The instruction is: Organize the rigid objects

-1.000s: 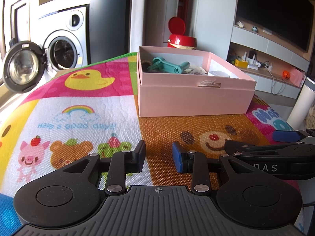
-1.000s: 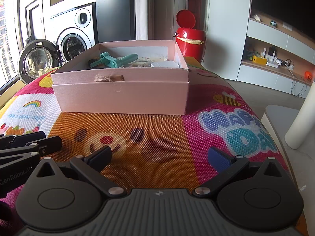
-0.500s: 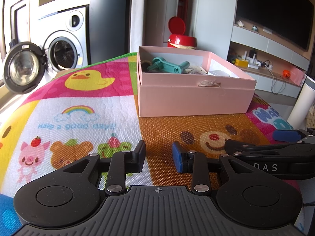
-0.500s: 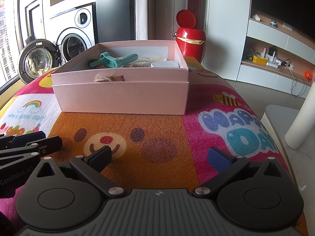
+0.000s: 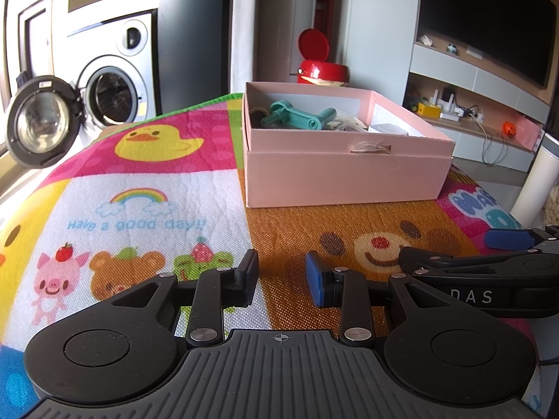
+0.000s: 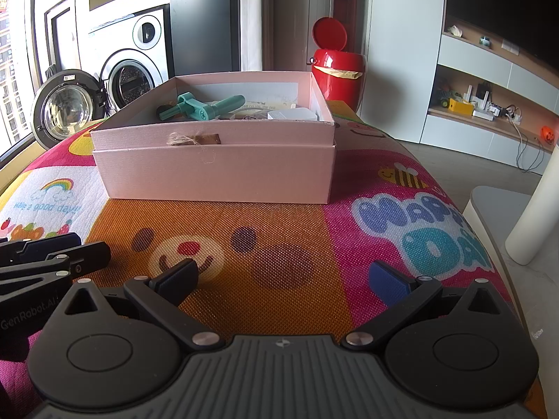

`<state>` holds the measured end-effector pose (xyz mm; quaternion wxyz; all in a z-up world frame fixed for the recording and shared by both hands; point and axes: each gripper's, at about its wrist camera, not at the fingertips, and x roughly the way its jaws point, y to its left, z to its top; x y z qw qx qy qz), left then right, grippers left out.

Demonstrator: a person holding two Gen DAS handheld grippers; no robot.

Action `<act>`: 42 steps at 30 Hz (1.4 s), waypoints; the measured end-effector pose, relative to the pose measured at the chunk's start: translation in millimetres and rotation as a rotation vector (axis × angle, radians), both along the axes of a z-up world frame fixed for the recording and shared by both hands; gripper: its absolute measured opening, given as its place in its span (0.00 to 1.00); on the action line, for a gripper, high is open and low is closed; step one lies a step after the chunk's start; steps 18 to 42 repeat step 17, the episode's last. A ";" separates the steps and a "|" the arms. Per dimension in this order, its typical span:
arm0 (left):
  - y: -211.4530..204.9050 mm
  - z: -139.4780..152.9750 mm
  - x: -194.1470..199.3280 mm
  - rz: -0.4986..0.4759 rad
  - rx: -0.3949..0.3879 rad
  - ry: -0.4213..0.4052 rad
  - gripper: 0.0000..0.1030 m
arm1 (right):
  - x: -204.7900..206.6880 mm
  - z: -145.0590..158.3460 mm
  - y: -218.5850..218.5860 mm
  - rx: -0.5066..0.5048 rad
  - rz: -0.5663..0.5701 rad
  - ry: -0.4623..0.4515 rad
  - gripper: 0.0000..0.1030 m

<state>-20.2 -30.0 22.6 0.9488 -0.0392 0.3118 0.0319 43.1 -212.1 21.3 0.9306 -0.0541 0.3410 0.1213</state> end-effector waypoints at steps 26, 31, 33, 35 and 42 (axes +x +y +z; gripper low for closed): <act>-1.7 -0.3 0.6 -0.004 0.009 0.001 0.32 | 0.0 0.0 0.0 0.000 0.000 0.000 1.00; -1.7 -0.3 0.6 -0.004 0.009 0.001 0.32 | 0.0 0.0 0.0 0.000 0.000 0.000 1.00; -1.7 -0.3 0.6 -0.004 0.009 0.001 0.32 | 0.0 0.0 0.0 0.000 0.000 0.000 1.00; -1.7 -0.3 0.6 -0.004 0.009 0.001 0.32 | 0.0 0.0 0.0 0.000 0.000 0.000 1.00; -1.7 -0.3 0.6 -0.004 0.009 0.001 0.32 | 0.0 0.0 0.0 0.000 0.000 0.000 1.00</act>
